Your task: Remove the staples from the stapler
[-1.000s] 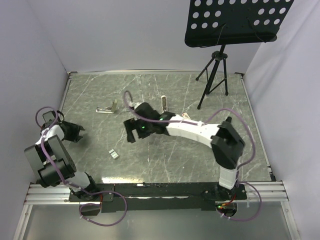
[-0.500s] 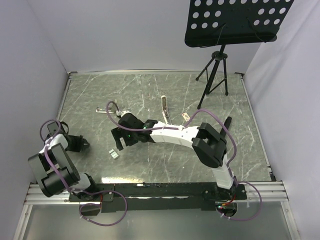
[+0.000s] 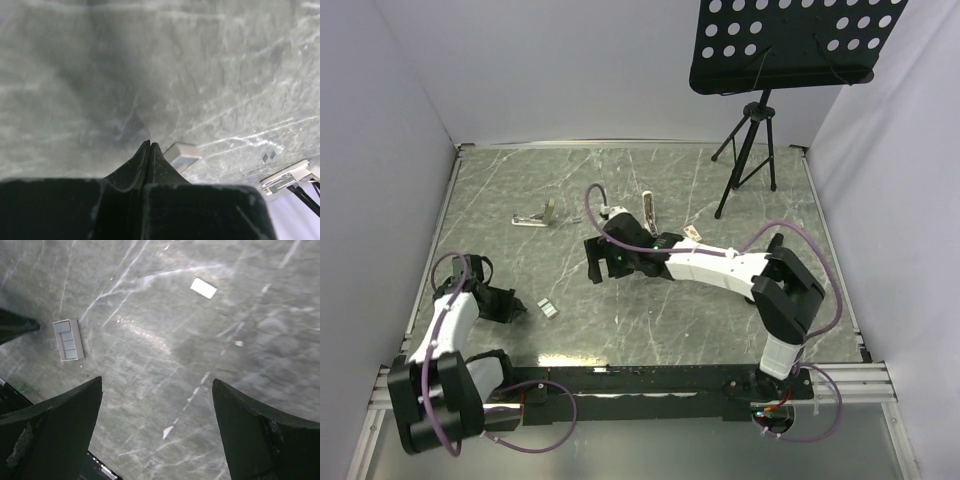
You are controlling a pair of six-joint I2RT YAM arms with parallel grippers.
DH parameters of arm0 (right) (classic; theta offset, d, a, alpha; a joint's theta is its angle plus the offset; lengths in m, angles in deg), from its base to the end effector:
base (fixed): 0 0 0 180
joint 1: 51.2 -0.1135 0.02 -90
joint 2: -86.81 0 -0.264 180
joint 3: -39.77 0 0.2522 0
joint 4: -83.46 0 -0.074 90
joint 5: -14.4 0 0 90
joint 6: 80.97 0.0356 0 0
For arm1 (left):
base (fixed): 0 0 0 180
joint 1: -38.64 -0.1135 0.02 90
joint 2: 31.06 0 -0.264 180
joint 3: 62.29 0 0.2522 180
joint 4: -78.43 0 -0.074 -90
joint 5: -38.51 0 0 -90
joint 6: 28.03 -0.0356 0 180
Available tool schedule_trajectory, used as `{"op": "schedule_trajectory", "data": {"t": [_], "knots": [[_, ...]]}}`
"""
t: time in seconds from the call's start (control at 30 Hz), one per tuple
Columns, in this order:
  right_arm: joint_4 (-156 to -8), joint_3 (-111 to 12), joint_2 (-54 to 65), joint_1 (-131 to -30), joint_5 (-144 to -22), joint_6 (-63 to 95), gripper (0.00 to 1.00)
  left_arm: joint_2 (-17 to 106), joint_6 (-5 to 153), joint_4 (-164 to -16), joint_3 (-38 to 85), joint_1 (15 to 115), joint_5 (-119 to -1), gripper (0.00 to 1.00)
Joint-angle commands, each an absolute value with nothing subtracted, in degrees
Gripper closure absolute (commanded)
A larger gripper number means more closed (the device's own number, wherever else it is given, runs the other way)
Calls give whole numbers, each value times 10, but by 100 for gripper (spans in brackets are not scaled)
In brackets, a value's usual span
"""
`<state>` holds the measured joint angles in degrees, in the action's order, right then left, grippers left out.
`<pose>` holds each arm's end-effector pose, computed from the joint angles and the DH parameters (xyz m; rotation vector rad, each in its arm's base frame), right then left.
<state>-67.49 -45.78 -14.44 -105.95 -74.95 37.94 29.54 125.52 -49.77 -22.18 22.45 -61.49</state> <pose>0.2266 0.3200 0.2270 -0.5449 2.4012 0.6740 0.1552 0.0386 0.1513 -1.8286 2.2510 -0.4138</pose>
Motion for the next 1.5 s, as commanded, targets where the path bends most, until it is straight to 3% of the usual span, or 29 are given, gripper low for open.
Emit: {"op": "schedule_trajectory", "data": {"t": [0.0, 0.8, 1.23, 1.47], "knots": [[-717, -434, -101, -1046, -753, 380, 2, 248, 1317, -419, -212, 254, -585, 99], [-737, -378, -38, -1036, -758, 383, 2, 316, 1399, -535, -244, 372, -561, 99], [-733, -389, -51, -1037, -758, 380, 2, 389, 1449, -601, -218, 492, -538, 99], [-726, -396, -60, -1036, -757, 373, 2, 380, 1411, -528, -157, 501, -517, 99]]}}
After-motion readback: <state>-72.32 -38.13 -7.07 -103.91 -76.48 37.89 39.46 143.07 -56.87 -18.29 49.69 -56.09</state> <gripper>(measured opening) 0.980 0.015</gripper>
